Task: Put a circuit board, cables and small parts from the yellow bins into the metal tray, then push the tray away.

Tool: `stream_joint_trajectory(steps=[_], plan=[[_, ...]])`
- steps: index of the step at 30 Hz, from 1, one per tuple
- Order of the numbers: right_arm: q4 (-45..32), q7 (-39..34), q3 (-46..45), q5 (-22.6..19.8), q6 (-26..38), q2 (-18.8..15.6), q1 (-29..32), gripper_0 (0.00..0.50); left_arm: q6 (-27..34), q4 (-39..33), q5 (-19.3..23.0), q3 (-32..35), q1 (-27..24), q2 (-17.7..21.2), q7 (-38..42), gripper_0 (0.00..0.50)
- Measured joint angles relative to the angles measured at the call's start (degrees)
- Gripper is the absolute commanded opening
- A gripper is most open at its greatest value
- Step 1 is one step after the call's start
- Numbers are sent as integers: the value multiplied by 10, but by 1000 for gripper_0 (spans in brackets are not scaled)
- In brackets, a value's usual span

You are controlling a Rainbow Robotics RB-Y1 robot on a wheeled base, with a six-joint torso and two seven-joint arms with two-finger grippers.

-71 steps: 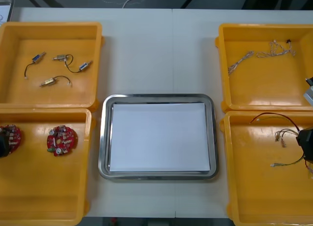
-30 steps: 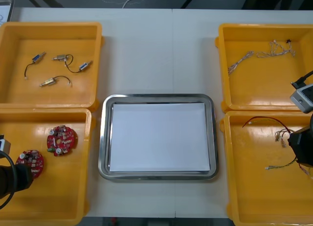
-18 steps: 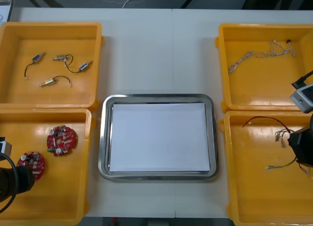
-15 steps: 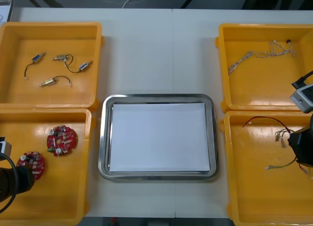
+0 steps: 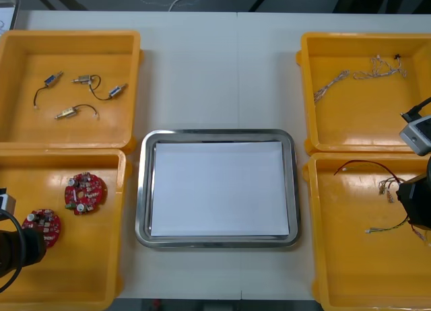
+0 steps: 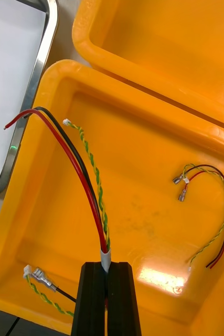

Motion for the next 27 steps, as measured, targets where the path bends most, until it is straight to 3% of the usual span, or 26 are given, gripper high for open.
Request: stream_joint_trajectory(steps=[16, 17, 19, 20, 21, 25, 27], plan=[[0, 0, 0, 0, 0, 0, 0, 0, 10, 0, -15, -17, -23, -19, 2, 2], [0, 0, 0, 0, 0, 0, 0, 0, 11, 0, -16, -19, -24, -20, 2, 20], [0, 0, 0, 0, 0, 0, 0, 0, 11, 0, -16, -22, -25, -20, 2, 193], [0, 0, 0, 0, 0, 0, 0, 0, 11, 0, -16, -22, -26, -20, 2, 235], [0, 0, 0, 0, 0, 0, 0, 0, 11, 0, -16, -23, -26, -20, 2, 319], [0, 0, 0, 0, 0, 0, 0, 0, 12, 0, -16, -24, -26, -20, 2, 458], [0, 0, 0, 0, 0, 0, 0, 0, 12, 0, -16, -24, -26, -20, 2, 474]])
